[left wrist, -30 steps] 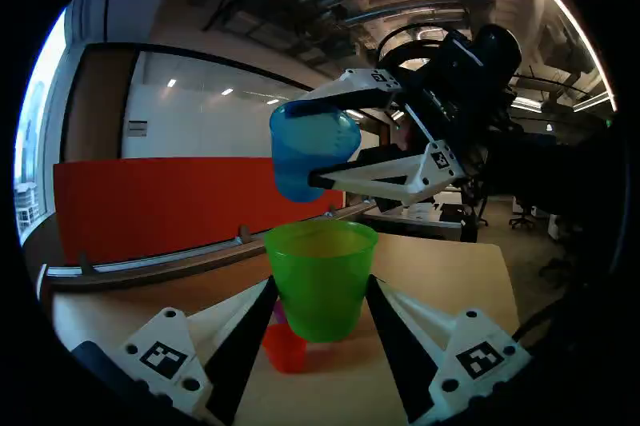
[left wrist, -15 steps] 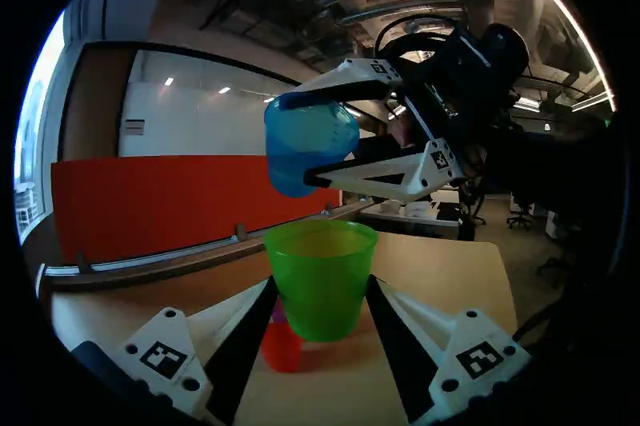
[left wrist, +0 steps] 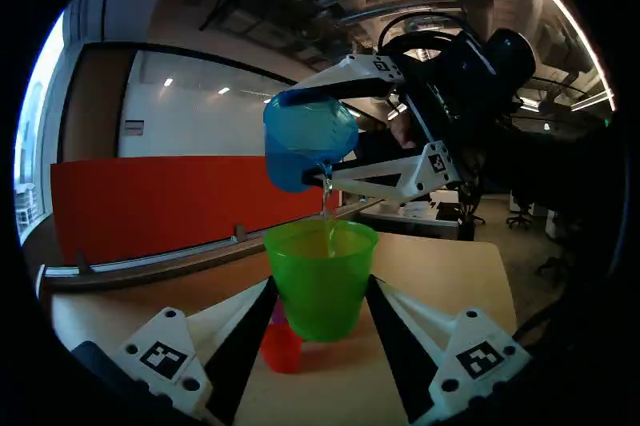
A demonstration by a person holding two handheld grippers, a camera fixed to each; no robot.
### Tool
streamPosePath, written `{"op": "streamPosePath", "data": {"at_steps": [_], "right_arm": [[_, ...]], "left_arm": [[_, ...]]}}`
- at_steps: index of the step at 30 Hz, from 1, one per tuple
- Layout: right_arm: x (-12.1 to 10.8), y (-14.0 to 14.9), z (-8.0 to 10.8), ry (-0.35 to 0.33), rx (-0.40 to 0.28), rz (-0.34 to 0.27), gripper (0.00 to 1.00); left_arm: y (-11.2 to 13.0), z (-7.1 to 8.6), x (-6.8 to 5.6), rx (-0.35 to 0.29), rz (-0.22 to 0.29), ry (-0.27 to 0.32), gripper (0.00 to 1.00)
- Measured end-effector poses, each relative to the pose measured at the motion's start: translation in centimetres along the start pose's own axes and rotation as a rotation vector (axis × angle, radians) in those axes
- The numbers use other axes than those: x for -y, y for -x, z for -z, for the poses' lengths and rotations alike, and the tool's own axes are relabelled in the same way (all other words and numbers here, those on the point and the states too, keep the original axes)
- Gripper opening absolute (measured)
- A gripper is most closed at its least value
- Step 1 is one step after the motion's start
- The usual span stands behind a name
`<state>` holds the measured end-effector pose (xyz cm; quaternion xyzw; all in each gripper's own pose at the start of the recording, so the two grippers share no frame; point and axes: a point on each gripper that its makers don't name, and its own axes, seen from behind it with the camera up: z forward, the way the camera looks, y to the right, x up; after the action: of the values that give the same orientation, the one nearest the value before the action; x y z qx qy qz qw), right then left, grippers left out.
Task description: Pour water
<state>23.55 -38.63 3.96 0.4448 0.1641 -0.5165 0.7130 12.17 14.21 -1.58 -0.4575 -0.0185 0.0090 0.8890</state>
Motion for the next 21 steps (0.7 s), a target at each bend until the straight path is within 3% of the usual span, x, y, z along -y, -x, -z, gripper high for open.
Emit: {"op": "streamPosePath", "data": {"at_steps": [21], "right_arm": [[-0.49,0.16,0.37,0.019,0.011,0.061,0.91]], "left_arm": [[0.02,-0.33,-0.42,0.004,-0.014,0.006,0.79]]}}
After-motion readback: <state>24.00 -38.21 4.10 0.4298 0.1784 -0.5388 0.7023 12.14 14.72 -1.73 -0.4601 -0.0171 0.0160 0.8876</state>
